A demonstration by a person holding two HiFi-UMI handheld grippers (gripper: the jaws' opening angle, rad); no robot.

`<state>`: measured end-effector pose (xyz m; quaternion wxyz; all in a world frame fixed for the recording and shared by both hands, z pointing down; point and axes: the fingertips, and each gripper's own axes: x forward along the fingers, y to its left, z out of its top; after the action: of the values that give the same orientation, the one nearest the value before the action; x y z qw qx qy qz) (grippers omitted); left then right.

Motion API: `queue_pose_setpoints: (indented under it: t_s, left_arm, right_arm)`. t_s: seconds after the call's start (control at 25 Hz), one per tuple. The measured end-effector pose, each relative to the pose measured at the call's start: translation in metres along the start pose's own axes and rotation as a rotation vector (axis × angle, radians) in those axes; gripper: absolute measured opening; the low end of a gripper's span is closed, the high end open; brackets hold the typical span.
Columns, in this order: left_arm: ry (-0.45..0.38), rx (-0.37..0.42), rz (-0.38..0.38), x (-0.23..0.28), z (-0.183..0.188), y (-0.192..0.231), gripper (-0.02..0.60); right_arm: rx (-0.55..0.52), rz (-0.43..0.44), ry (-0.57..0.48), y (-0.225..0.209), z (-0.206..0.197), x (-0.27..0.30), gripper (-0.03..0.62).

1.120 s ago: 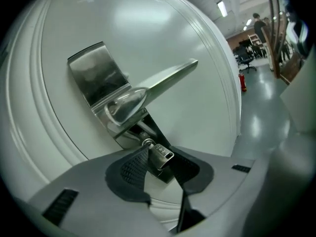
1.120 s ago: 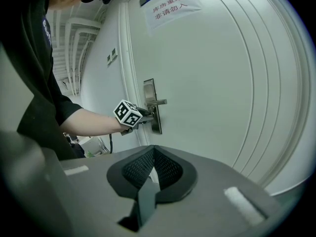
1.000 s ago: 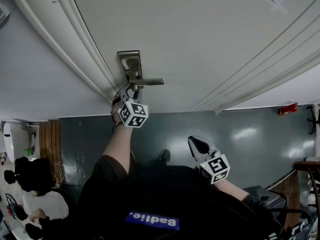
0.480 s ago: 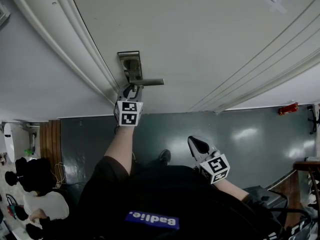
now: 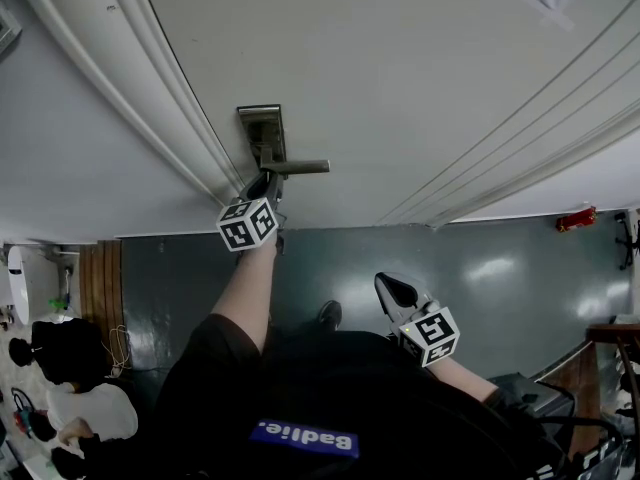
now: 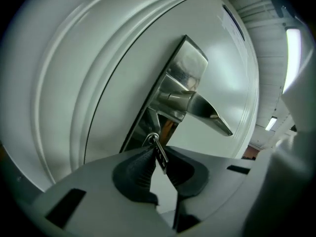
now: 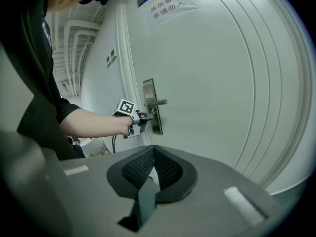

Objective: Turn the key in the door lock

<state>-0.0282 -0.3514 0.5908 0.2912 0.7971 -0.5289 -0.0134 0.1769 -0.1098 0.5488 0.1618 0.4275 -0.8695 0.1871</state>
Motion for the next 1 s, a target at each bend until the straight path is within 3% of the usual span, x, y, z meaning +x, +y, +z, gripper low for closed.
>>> queue_pose_setpoints:
  t_s: [0.16, 0.6, 0.88, 1.0]
  left_arm:
    - [-0.028, -0.154, -0.085, 0.002, 0.0, 0.0, 0.041]
    - [-0.129, -0.862, -0.411, 0.004, -0.002, -0.008, 0.026]
    - [-0.153, -1.089, -0.526, 0.002, 0.0, -0.009, 0.025]
    - [-0.147, -1.075, -0.524, 0.002, 0.0, -0.009, 0.025]
  right_arm:
    - [0.006, 0.0, 0.002, -0.001, 0.001, 0.001, 0.002]
    - [0.009, 0.004, 0.012, 0.008, 0.003, 0.007, 0.002]
    - [0.018, -0.001, 0.01, 0.016, 0.005, 0.008, 0.002]
    - [0.011, -0.007, 0.012, 0.018, 0.005, 0.008, 0.003]
